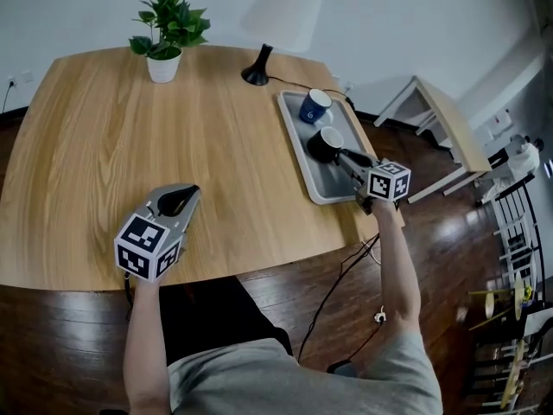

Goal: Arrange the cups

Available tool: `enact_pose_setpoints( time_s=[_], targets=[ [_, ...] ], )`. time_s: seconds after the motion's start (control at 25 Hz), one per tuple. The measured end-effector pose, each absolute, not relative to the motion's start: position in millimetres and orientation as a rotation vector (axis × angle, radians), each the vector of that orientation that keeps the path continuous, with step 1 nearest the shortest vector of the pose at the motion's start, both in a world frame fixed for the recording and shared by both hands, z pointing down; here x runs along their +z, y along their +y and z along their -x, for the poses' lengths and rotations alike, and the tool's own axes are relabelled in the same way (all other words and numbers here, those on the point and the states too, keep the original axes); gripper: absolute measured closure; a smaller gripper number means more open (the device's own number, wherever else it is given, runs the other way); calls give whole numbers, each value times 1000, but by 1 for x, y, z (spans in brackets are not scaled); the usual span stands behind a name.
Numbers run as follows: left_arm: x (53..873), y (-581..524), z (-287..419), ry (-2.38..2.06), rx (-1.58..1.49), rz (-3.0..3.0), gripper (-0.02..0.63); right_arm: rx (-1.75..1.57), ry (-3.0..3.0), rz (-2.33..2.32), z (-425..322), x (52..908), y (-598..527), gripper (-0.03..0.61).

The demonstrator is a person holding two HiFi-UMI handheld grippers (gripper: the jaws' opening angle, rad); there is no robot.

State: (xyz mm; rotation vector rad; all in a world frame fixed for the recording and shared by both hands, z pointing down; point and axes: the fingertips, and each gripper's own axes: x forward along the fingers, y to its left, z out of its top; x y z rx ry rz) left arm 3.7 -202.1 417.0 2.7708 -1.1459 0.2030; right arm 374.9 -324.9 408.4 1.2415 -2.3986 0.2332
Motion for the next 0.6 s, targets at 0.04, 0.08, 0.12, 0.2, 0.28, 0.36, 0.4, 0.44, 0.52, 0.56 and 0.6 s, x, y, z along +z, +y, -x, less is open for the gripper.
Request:
enact_pose_setpoints(
  time_s=[0.04, 0.08, 0.12, 0.2, 0.28, 0.36, 0.4, 0.44, 0.52, 0.56, 0.6],
  targets=[
    [417, -203, -4, -1147, 203, -2769, 604, 233, -2366, -1252, -379, 412, -326, 479],
    [417, -203, -4, -1150, 203, -2767, 604, 230, -2330, -1264, -383, 415, -326, 465],
    [417, -204, -5, -1152, 204, -2765, 604, 225, -2296, -1279, -387, 417, -326, 423],
    [416, -204, -9, -1155, 206, -2761, 605, 205, -2235, -1336, -400, 411, -322, 370],
    [415, -205, -12, -1151, 215, -2762, 604, 142, -2222, -1411, -404, 392, -312, 374],
    [415, -204, -12, -1146, 222, -2768, 604, 32, -2329, -1417, -373, 361, -289, 427],
    [416, -205, -12, -1145, 221, -2772, 604, -29, -2408, -1377, -345, 346, -275, 428],
    [416, -205, -11, -1146, 218, -2775, 604, -82, -2488, -1314, -313, 335, -261, 428],
    [418, -206, -11, -1148, 211, -2777, 604, -138, -2637, -1145, -246, 328, -234, 428],
    [419, -205, -11, -1148, 210, -2776, 605, -143, -2701, -1057, -215, 331, -223, 428],
    [420, -205, -11, -1148, 209, -2775, 604, -145, -2753, -976, -187, 337, -214, 428]
  ],
)
